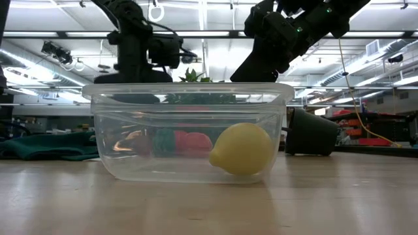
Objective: Pick and placing Produce into tupperware
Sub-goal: Put the purple eggplant into the transparent bin
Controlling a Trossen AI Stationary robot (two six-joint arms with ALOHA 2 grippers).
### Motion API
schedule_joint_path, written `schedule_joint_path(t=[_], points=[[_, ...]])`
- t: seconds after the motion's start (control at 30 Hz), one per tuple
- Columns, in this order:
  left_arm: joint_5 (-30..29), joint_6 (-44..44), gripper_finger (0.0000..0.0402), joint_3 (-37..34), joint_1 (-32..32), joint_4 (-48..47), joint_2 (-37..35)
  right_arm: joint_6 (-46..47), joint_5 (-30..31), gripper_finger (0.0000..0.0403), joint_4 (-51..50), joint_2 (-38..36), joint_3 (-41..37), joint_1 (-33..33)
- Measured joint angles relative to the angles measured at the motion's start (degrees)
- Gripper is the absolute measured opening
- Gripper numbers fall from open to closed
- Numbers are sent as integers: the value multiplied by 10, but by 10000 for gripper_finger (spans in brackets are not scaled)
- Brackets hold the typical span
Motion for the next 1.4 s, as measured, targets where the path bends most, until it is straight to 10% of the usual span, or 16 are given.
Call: schedule_joint_path(t=[0.6,1.4], points=[[0,-95,159,91,-172,-50,-17,-26,5,195,-11,-34,0,21],[-18,-138,155,127,-212,75,-52,22,134,168,90,-249,-163,165]])
